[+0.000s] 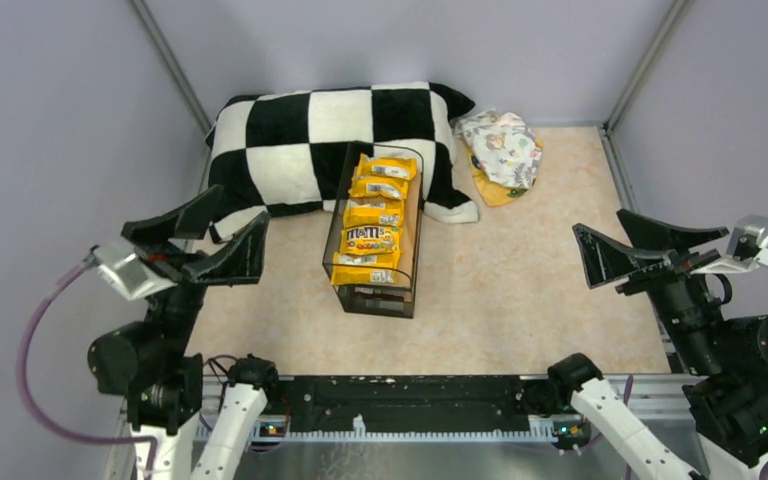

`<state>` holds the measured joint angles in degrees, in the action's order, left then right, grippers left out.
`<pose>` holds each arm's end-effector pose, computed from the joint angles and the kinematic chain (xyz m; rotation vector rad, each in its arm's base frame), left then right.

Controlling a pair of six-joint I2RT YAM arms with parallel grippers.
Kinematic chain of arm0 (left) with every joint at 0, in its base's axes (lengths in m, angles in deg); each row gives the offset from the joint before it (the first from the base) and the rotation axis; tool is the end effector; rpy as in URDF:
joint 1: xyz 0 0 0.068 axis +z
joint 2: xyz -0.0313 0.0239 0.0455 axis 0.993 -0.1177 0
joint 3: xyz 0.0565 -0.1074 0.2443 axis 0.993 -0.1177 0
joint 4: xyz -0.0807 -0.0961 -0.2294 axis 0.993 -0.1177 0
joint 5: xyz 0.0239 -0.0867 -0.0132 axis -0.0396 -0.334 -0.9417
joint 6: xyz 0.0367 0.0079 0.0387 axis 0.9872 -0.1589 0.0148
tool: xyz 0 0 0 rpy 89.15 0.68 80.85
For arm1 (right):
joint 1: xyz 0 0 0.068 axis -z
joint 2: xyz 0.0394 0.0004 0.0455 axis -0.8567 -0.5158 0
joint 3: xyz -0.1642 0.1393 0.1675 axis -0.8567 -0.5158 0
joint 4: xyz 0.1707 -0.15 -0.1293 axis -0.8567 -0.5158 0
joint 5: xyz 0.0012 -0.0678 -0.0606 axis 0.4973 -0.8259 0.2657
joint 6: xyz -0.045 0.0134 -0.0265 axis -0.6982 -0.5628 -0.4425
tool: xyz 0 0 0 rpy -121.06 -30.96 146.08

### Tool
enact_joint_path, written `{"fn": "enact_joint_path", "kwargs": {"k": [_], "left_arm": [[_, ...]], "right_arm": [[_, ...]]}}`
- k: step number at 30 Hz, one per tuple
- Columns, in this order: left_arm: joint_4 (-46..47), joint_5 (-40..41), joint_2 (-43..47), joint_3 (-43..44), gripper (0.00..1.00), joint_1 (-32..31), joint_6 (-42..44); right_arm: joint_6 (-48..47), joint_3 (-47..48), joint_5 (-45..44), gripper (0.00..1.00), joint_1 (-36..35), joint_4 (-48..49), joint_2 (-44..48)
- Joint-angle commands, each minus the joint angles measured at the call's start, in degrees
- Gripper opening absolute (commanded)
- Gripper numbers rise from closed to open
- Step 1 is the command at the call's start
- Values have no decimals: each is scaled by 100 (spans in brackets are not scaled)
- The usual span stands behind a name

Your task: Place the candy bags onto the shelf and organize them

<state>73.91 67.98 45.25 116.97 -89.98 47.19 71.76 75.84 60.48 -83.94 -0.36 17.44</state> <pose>0.0310 -0.0156 0.4647 0.1771 0.9793 -0.6488 -0.0032 -0.0029 0.4702 -0.0271 1.2773 0.6471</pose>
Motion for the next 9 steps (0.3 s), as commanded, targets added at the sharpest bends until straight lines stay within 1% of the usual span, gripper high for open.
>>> {"fn": "enact_joint_path", "kwargs": {"k": [1,4,6,9], "left_arm": [[-385,362,238,310,99,-11,123],[-638,557,260,522,99,-11,266],[-772,741,280,550,99,-11,272],[-684,878,323,409,99,-11,191]], "right_arm": [[-53,142,-253,99,-32,-280,-204],[-109,307,-277,99,-37,-429,-324],[-282,281,43,99,-34,-415,-350],[-241,413,-344,99,-35,-672,-453]]}}
